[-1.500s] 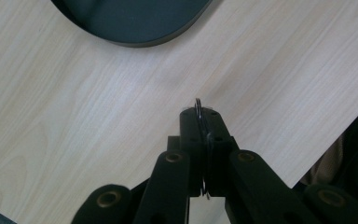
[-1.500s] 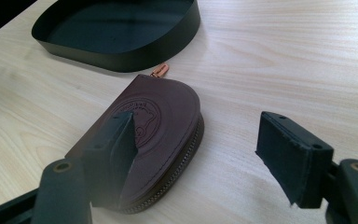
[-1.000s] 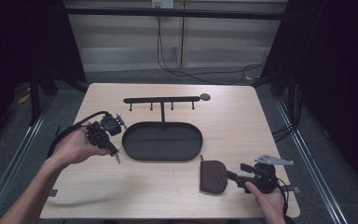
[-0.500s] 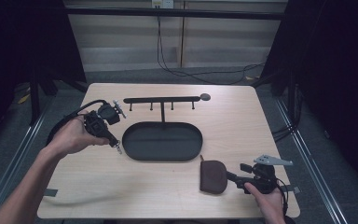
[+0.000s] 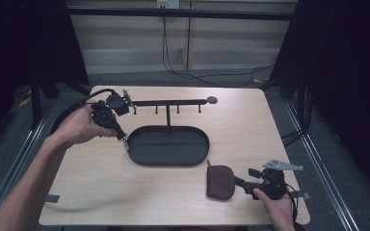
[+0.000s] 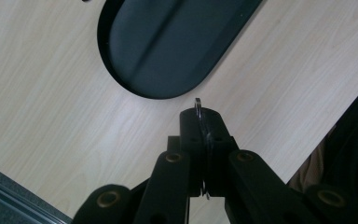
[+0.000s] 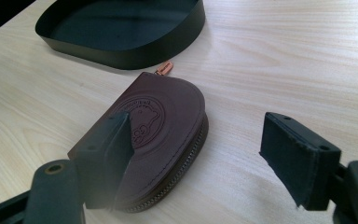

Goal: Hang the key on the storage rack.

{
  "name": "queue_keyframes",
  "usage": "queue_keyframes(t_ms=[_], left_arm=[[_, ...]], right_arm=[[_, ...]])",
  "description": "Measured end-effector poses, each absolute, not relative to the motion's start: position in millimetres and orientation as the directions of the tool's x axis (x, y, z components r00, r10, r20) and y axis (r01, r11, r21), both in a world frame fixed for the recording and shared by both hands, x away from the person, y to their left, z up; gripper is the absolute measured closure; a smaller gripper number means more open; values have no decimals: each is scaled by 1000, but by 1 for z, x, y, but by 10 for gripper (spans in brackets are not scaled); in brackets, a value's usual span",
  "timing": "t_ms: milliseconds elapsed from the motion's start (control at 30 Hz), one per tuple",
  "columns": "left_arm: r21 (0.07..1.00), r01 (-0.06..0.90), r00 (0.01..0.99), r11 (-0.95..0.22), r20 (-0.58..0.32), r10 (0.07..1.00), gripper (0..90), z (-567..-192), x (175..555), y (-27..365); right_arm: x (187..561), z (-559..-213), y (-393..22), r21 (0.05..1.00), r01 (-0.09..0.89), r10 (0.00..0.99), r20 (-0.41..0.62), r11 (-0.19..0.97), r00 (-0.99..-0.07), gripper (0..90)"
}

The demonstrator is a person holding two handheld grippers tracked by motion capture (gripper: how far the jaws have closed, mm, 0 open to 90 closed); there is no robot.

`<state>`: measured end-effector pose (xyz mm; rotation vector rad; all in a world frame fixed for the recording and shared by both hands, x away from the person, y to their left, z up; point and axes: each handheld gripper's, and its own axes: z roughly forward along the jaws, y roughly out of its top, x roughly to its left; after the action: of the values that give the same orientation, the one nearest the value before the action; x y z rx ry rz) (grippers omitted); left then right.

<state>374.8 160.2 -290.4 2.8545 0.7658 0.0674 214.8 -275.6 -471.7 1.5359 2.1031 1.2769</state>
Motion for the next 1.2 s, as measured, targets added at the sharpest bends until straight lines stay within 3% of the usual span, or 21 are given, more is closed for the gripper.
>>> queue_keyframes(t_ms=[667,1200], left_arm=[[195,470,879,-861,-12,477,892,-276,405,150],[209,511,854,-833,-14,520,892,-273,424,148]], right_arm=[[215,-472,-274,759,646,858,275,84,-434,215],[215,-472,-274,760,645,854,280,82,-438,211]])
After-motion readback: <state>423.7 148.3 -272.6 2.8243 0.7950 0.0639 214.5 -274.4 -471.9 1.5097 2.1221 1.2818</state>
